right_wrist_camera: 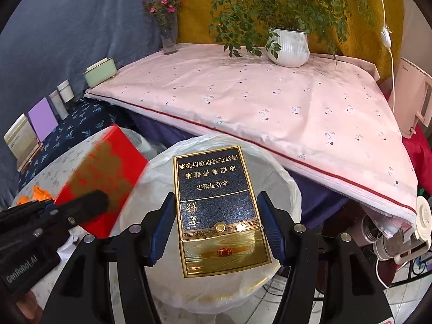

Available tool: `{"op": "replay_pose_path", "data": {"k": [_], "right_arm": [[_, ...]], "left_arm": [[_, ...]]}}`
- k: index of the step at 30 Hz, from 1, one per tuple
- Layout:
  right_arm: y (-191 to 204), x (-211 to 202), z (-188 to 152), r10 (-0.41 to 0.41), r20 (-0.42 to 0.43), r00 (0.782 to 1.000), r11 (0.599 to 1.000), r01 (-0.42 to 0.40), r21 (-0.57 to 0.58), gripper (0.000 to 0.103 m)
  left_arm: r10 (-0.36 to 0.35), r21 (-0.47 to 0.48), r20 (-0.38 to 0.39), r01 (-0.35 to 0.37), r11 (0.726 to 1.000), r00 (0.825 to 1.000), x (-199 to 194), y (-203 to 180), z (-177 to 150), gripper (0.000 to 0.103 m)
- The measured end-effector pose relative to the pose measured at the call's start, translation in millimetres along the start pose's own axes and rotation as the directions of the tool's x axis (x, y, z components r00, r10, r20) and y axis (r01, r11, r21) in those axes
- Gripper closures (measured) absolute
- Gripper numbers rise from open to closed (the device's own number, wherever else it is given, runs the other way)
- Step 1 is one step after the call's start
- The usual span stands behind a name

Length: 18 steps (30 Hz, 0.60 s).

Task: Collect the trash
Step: 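Carry both items over the white bin and open both tools to drop them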

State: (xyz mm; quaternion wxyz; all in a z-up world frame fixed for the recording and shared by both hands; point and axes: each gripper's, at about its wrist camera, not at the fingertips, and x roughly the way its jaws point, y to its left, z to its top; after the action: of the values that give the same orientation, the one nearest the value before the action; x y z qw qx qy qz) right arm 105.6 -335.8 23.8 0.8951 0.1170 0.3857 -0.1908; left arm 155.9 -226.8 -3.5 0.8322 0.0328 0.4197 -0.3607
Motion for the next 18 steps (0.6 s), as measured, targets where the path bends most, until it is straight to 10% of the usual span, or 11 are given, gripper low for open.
{"op": "replay_pose_path", "data": {"k": [4, 18], "right_arm": [[-11, -4, 7, -0.014, 0.026, 1.000, 0.999, 0.013, 0.051, 0.038], [21, -52, 9, 0.060, 0.095, 0.994, 0.998, -0.061, 0.013, 0.030]], "left_arm": [[0.032, -0.026, 0.029, -0.032, 0.999, 0.999, -2, 5, 4, 0.037], [0.159, -0.117, 0.122, -0.145, 0.982, 0.980, -58, 41, -9, 0.017]]}}
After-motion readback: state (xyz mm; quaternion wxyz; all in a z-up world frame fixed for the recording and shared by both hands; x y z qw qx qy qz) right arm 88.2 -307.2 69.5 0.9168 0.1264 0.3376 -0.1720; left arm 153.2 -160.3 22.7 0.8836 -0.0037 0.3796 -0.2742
